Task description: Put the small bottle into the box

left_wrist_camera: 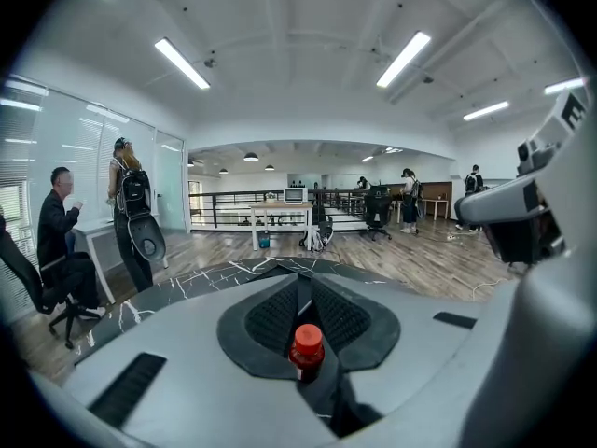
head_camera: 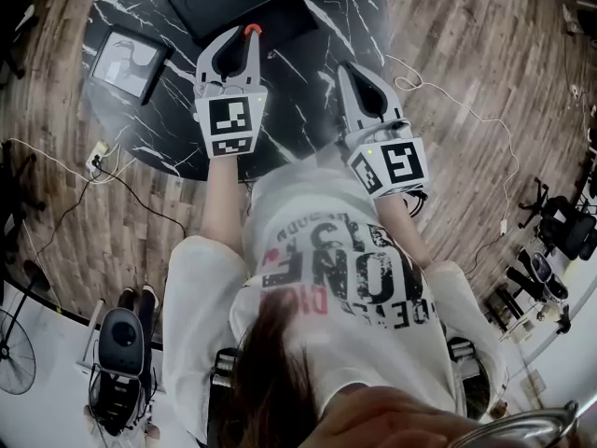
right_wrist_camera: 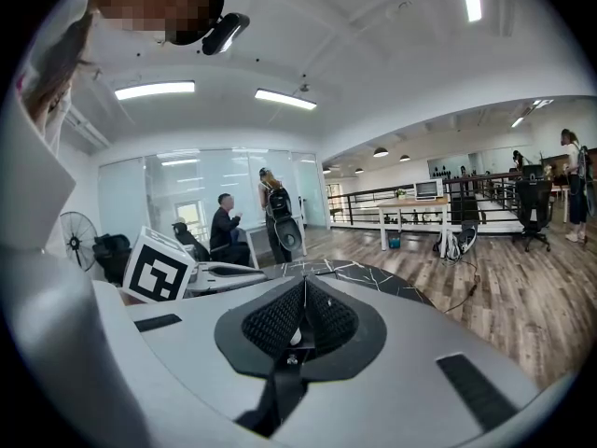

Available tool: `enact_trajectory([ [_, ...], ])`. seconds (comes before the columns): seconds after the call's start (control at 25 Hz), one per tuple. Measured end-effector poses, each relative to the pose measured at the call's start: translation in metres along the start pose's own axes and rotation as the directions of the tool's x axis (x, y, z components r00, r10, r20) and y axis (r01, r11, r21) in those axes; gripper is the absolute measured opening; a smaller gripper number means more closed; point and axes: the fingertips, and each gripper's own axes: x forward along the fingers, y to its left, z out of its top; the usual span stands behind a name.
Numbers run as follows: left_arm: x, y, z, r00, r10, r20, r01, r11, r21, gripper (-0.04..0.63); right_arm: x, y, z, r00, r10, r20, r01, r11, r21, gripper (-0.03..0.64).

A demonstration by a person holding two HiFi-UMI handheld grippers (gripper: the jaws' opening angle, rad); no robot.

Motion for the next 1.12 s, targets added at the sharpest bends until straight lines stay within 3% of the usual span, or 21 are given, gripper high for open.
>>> enact_trajectory([
  [0.52,-0.009,0.005,0.008,0.998,0.052,0.027,-0.053,0.998,0.021,0.005,-0.006,0.004,0.000,1.000,0.004,0.007,-0.004,1.000,-0.012,0.002],
  [1.12,-0.035,0.016,0.057,0.980,0.107,0.167,-0.112,0.994,0.018,0.003,-0.008,0.012,0.014,0.999,0.022,0.047,-0.021,0.999,-0.028,0.002],
])
